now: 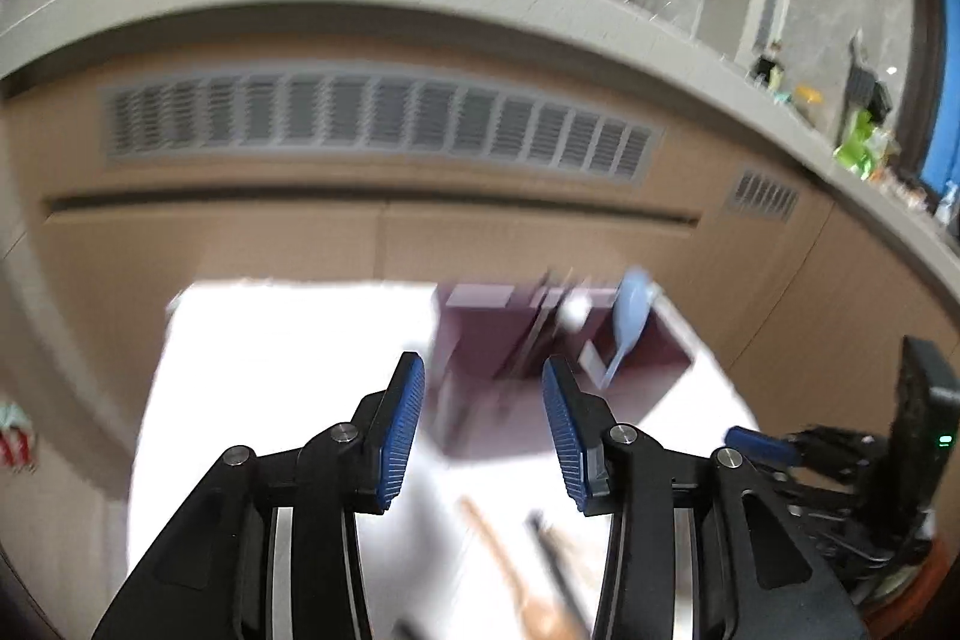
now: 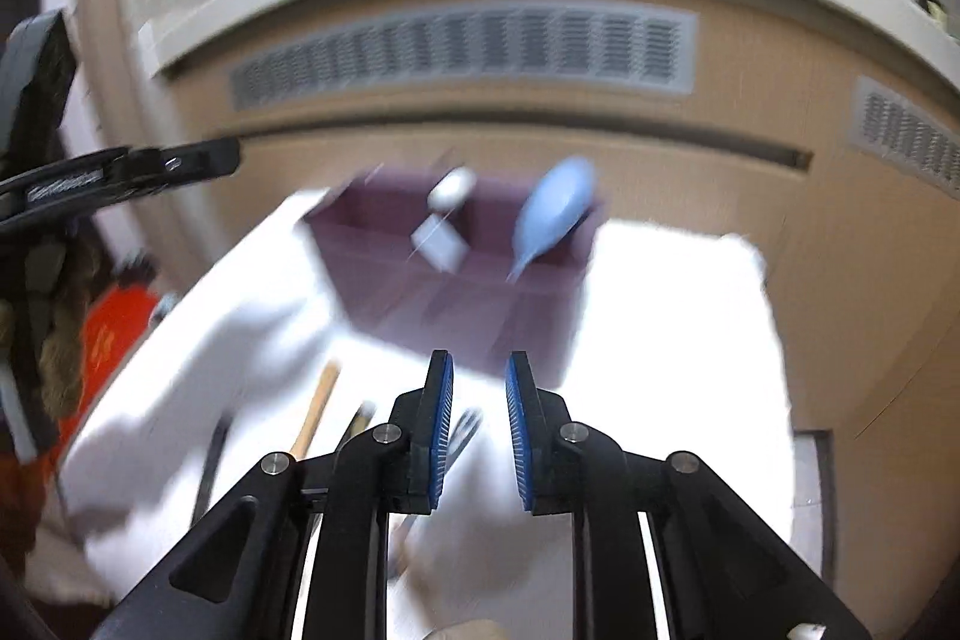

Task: Organize utensils
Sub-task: 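Open both tools to release the turner and spoon into the caddy, then grasp the pair of wooden chopsticks with the right tool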

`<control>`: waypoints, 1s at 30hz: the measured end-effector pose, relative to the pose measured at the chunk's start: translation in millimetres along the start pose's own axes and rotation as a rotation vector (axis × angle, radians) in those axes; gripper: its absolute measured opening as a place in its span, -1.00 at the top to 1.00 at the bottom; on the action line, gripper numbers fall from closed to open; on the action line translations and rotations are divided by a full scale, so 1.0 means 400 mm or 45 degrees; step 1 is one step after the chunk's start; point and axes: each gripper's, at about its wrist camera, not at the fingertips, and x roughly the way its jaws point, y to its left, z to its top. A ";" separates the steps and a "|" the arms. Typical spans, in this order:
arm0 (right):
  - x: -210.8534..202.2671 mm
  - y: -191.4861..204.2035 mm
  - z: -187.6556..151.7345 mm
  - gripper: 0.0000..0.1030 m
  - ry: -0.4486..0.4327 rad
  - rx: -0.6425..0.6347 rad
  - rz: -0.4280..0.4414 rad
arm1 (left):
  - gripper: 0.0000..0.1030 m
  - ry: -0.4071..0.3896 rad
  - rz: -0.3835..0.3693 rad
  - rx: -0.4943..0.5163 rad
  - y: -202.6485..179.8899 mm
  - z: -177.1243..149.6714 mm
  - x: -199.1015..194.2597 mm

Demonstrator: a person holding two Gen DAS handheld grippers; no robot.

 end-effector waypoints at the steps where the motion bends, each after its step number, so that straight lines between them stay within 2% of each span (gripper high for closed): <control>1: -0.002 0.028 -0.020 0.66 0.031 -0.021 0.032 | 0.18 0.017 0.020 -0.005 0.010 -0.028 -0.013; 4: -0.006 0.107 -0.095 0.66 0.154 -0.067 0.162 | 0.18 0.079 0.130 0.003 0.051 -0.140 -0.058; 7: -0.019 0.188 -0.156 0.66 0.196 -0.159 0.235 | 0.18 0.175 0.195 -0.041 0.096 -0.241 -0.081; 10: -0.017 0.235 -0.198 0.66 0.250 -0.214 0.302 | 0.18 0.303 0.115 -0.121 0.108 -0.333 -0.100; 13: -0.019 0.251 -0.217 0.66 0.241 -0.268 0.229 | 0.18 0.401 0.016 -0.121 0.072 -0.389 -0.110; 14: -0.017 0.244 -0.218 0.66 0.236 -0.259 0.199 | 0.18 0.465 -0.045 -0.134 0.051 -0.408 -0.105; 16: -0.011 0.215 -0.212 0.66 0.232 -0.198 0.147 | 0.18 0.535 -0.099 -0.155 0.031 -0.424 -0.094; 18: -0.015 0.182 -0.205 0.66 0.222 -0.129 0.099 | 0.18 0.561 -0.122 -0.141 0.006 -0.433 -0.079; 25: -0.033 0.088 -0.213 0.66 0.186 -0.013 -0.018 | 0.18 0.545 -0.057 -0.032 -0.052 -0.393 -0.009; 30: -0.028 0.075 -0.220 0.66 0.197 0.012 -0.007 | 0.18 0.520 -0.031 0.030 -0.046 -0.352 0.052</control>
